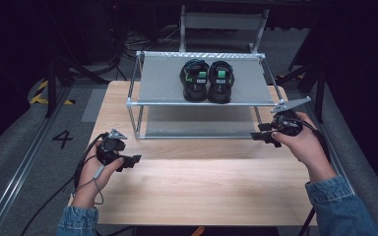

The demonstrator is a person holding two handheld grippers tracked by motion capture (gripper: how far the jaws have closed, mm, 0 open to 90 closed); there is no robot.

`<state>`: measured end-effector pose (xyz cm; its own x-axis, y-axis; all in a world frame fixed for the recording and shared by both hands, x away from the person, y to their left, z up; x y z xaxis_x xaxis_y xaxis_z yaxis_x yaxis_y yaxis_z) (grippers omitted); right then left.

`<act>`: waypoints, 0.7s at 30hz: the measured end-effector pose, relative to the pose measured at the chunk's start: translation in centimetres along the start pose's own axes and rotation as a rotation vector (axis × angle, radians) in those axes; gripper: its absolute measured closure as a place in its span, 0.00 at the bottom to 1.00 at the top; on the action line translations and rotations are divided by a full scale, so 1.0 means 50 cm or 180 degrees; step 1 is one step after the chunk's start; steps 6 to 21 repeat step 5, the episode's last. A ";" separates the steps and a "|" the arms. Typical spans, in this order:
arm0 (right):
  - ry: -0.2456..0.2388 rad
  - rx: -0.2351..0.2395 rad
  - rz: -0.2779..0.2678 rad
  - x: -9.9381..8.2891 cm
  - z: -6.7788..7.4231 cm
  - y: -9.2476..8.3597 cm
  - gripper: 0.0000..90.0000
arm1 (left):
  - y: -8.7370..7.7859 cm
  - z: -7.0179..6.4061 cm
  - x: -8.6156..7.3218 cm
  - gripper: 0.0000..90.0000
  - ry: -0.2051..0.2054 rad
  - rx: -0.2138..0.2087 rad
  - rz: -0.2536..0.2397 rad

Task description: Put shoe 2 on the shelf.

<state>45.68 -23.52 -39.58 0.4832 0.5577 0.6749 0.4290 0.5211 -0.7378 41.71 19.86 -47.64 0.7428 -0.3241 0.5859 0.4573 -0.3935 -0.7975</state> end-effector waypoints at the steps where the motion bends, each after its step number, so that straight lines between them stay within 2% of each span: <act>1: 0.0039 -0.0022 0.0001 -0.012 -0.004 0.002 0.54 | 0.002 -0.001 0.001 0.28 0.0004 -0.0005 -0.0008; 5: 0.0138 -0.0060 -0.0002 -0.048 -0.016 0.007 0.53 | 0.005 -0.003 0.001 0.27 0.0009 -0.0011 0.0010; 21: 0.0138 -0.0060 -0.0002 -0.048 -0.016 0.007 0.53 | 0.005 -0.003 0.001 0.27 0.0009 -0.0011 0.0010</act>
Point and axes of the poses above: each handheld gripper's, and its own axes: y roughly forward along the jaws, x roughly out of its top, z roughly to its left, the point moved 8 cm from there along y, roughly forward along the jaws, and after that the axes turned 6 degrees about -y, right-handed, at the moved point
